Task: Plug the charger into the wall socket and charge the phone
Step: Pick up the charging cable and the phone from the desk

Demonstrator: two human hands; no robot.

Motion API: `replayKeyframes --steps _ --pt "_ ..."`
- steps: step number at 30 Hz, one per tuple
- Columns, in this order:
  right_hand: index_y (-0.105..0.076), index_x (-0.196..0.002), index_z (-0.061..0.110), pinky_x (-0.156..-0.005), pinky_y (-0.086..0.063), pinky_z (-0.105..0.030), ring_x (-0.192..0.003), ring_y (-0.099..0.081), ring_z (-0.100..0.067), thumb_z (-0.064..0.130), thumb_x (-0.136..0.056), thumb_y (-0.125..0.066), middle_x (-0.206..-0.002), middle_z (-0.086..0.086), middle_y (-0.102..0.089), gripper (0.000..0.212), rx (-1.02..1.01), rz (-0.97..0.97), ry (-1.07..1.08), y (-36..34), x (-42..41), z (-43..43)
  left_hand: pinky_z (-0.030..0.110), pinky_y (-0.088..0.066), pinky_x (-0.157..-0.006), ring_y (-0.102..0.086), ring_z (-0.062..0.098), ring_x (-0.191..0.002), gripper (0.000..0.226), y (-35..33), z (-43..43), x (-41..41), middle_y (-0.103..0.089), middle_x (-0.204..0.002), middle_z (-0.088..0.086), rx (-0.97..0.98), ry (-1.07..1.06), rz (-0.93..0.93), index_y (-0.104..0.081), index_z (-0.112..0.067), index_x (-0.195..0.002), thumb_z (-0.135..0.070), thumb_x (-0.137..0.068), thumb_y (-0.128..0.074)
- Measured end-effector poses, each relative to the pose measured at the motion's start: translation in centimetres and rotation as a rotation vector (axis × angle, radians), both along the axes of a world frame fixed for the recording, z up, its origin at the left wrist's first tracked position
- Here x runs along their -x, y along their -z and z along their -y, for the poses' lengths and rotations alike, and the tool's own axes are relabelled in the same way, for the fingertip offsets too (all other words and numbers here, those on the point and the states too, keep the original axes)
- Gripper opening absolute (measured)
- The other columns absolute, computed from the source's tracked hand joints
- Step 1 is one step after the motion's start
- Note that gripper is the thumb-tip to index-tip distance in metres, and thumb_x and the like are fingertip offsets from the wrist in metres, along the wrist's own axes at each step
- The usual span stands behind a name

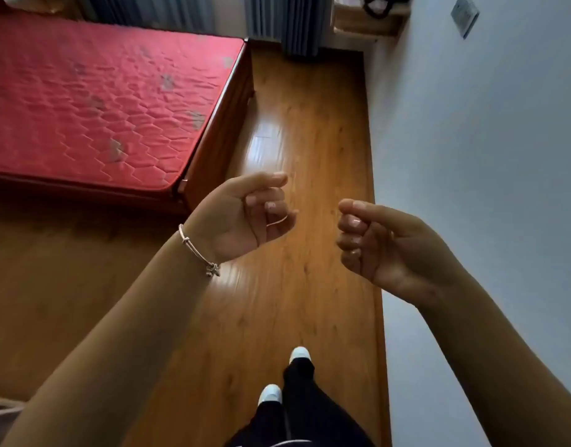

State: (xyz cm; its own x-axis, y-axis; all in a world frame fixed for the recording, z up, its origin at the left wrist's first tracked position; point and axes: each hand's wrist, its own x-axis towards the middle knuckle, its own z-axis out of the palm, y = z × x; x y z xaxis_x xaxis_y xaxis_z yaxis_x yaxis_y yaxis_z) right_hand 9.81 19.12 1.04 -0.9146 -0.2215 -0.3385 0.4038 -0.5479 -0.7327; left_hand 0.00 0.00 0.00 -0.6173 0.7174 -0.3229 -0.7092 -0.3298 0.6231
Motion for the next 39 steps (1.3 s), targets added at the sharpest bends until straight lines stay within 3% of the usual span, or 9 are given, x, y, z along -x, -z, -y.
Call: replayKeyframes --steps 8,15,24,39 --pt "-0.071 -0.081 0.017 -0.044 -0.036 -0.015 -0.05 -0.045 -0.006 0.021 -0.089 -0.054 -0.062 0.004 -0.054 0.02 -0.069 0.083 -0.015 3.6 2.3 -1.6 0.026 -0.055 -0.07 -0.044 0.004 -0.044 0.011 3.5 -2.9 1.7 -0.033 -0.037 -0.01 0.116 -0.058 -0.011 -0.047 -0.019 -0.077 -0.018 -0.078 -0.058" --pt "-0.072 -0.081 0.016 -0.047 -0.04 -0.016 -0.054 -0.048 -0.008 0.023 -0.08 -0.059 -0.064 0.003 -0.056 0.015 -0.052 0.116 -0.027 4.8 5.9 -2.9 0.027 -0.054 -0.07 -0.046 0.005 -0.046 0.014 5.1 -2.9 5.2 -0.036 -0.037 -0.01 0.125 -0.116 0.022 -0.044 -0.02 -0.078 -0.018 -0.083 -0.057" --pt "-0.07 -0.079 0.016 -0.044 -0.038 -0.016 -0.052 -0.047 -0.007 0.022 -0.079 -0.056 -0.062 0.003 -0.055 0.015 -0.088 0.14 0.054 5.6 14.5 -2.2 0.027 -0.054 -0.068 -0.045 0.006 -0.045 0.014 6.8 -2.5 12.9 -0.035 -0.037 -0.01 0.16 -0.109 0.074 -0.046 -0.019 -0.077 -0.018 -0.082 -0.059" --pt "-0.071 -0.075 0.018 -0.046 -0.04 -0.016 -0.053 -0.046 -0.006 0.022 -0.081 -0.055 -0.061 0.005 -0.053 0.018 0.022 0.197 0.236 5.3 26.4 -1.7 0.027 -0.054 -0.071 -0.046 0.005 -0.045 0.01 7.4 -2.4 26.4 -0.035 -0.038 -0.009 0.091 -0.052 0.104 -0.05 -0.018 -0.079 -0.018 -0.083 -0.058"
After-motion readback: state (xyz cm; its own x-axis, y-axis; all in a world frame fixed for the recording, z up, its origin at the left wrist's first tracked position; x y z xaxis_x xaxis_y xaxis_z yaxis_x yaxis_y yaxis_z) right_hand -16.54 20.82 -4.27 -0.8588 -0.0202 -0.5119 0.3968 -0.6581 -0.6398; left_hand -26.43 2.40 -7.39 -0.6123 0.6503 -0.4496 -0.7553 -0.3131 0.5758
